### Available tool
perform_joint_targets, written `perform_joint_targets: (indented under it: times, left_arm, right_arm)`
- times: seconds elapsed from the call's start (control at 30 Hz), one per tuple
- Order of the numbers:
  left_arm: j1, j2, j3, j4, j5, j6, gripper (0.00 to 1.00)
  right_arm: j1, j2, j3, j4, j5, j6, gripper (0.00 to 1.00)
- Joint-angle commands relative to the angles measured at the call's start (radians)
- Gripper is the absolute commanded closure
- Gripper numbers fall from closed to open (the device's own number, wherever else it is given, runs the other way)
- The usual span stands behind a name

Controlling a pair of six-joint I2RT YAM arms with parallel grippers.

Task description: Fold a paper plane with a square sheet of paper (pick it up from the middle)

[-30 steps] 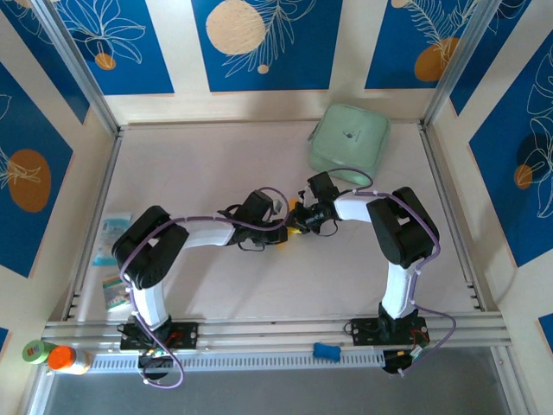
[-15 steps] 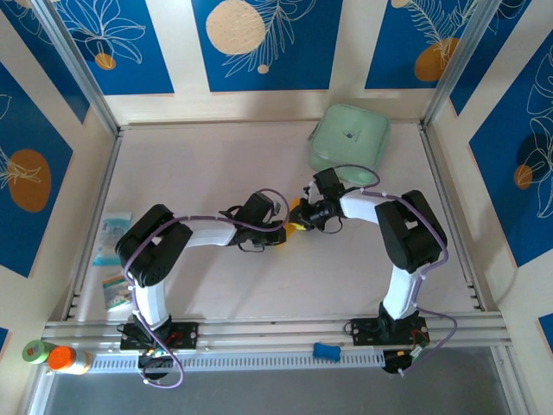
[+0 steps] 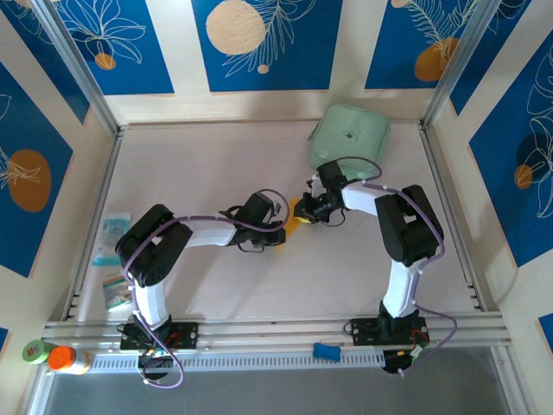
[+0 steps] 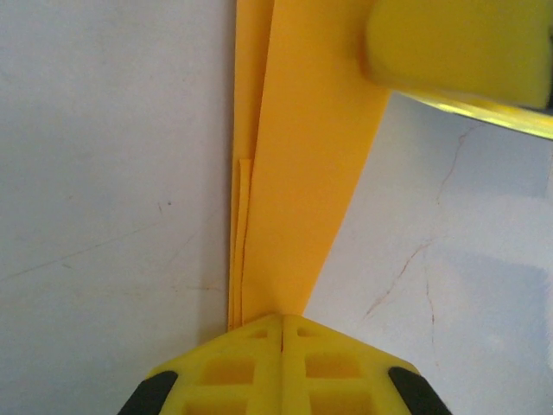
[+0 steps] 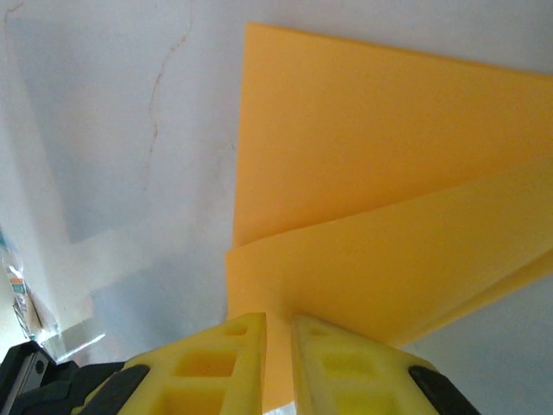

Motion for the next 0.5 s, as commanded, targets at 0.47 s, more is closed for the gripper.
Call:
perform_joint_targets:
  times: [0.47]
  left_arm:
    - [-0.003, -0.009, 0.027, -0.03, 0.061, 0.046, 0.98]
  right_arm:
    - [0.018, 0.099, 0.087, -0.163, 0.045, -0.035, 0.85]
